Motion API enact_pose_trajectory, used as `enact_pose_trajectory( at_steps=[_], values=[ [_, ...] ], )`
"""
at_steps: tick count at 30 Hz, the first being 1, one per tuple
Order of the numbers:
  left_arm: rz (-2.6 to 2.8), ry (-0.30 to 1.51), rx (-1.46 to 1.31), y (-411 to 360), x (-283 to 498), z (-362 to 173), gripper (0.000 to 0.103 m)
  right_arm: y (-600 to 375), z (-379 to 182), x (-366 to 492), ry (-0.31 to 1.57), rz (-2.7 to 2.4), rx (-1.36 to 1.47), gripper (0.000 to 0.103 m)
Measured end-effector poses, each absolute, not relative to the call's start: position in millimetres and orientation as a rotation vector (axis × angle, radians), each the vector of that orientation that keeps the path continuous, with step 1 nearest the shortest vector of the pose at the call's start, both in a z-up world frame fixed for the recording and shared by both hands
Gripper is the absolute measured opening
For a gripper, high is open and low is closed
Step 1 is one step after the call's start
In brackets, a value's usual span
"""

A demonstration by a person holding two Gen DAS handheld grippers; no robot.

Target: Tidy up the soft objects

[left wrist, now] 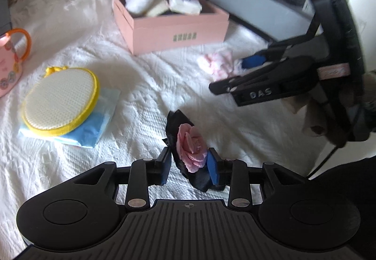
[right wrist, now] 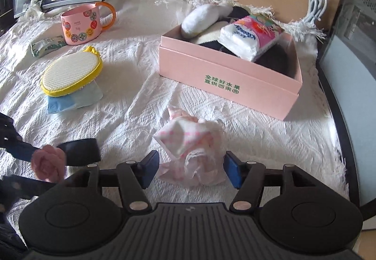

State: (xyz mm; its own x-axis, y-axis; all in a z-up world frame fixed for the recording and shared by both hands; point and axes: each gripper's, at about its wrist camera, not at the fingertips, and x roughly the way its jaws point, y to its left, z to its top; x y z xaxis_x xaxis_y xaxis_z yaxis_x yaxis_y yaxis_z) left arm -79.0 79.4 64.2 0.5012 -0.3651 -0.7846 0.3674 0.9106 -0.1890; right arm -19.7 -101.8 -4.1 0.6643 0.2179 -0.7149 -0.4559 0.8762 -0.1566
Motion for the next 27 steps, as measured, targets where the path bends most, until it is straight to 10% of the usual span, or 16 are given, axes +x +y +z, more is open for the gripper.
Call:
enact_pose_trajectory(
  at_steps=[27],
  values=[
    [-0.073,0.840,-0.667,131,-76,70,0.037,-127,-28,-9,0.684,0.564,-0.292,0.092]
  ],
)
